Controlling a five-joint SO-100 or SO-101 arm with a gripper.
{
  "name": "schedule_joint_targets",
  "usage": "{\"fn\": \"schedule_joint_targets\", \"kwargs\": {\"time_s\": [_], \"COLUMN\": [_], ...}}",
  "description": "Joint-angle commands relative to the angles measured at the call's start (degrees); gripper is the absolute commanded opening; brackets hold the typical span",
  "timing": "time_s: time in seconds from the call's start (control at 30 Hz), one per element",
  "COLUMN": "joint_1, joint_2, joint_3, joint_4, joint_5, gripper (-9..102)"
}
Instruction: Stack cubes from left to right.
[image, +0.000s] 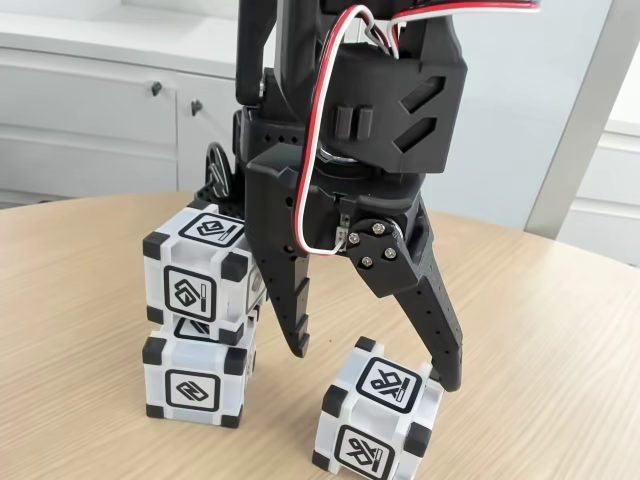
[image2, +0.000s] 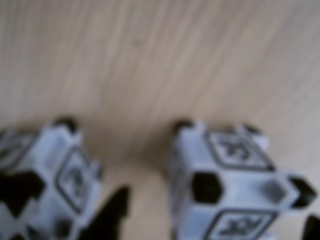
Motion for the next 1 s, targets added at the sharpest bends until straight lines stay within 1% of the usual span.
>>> {"fn": "schedule_joint_targets", "kwargs": {"time_s": [0.0, 0.23, 0.53, 0.8, 0.97], "joint_1": [-0.2, -0.2, 0.4, -0.4, -0.4], "joint_2": [-0.1, 0.4, -0.2, -0.2, -0.2], "joint_3": [-1.4, -5.4, -15.0, -15.6, -15.7], "joint_4": [-0.5, -0.4, 0.3, 0.4, 0.7], "joint_5": [1.5, 5.0, 6.2, 6.0, 11.6], "gripper": [37, 37, 38, 38, 38]}}
